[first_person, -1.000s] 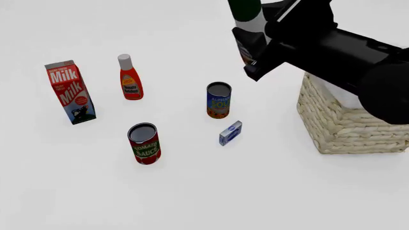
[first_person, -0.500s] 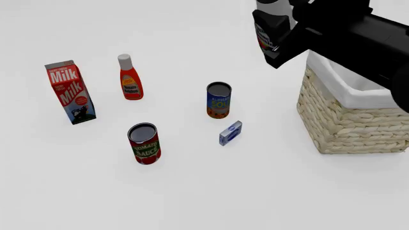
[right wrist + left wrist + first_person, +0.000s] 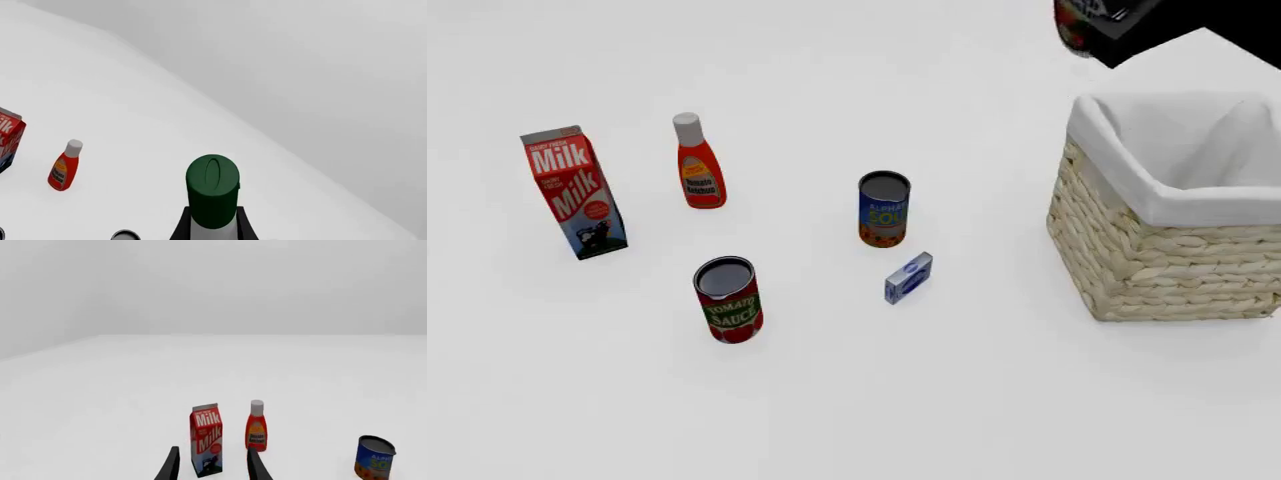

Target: Pick the salad dressing and place it in the basket.

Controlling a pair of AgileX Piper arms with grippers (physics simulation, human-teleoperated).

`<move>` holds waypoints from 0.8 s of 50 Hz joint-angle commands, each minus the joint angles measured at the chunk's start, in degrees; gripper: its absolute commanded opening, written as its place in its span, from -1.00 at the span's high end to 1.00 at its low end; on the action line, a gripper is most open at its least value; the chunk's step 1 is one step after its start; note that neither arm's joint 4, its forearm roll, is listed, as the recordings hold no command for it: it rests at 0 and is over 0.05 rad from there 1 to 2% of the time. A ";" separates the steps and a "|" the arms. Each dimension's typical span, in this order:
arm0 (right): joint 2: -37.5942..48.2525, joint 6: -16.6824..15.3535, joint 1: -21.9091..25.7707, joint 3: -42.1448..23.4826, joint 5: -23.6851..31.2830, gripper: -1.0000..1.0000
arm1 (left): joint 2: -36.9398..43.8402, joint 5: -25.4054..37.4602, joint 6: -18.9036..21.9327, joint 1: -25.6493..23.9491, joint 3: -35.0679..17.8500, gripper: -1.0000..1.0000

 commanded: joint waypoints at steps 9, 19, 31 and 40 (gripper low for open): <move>-6.58 5.46 -9.78 -2.21 4.18 1.00 | -0.31 -2.99 0.67 0.15 7.42 -1.00; -7.94 8.78 -16.04 -0.45 4.44 1.00 | -0.31 -2.73 1.10 -0.39 7.76 -1.00; -8.21 12.54 -22.86 1.53 4.73 1.00 | -0.32 -2.75 1.62 -0.84 8.51 -1.00; -5.20 16.01 -26.30 0.71 4.87 1.00 | -0.32 -2.90 1.62 -1.08 9.08 -1.00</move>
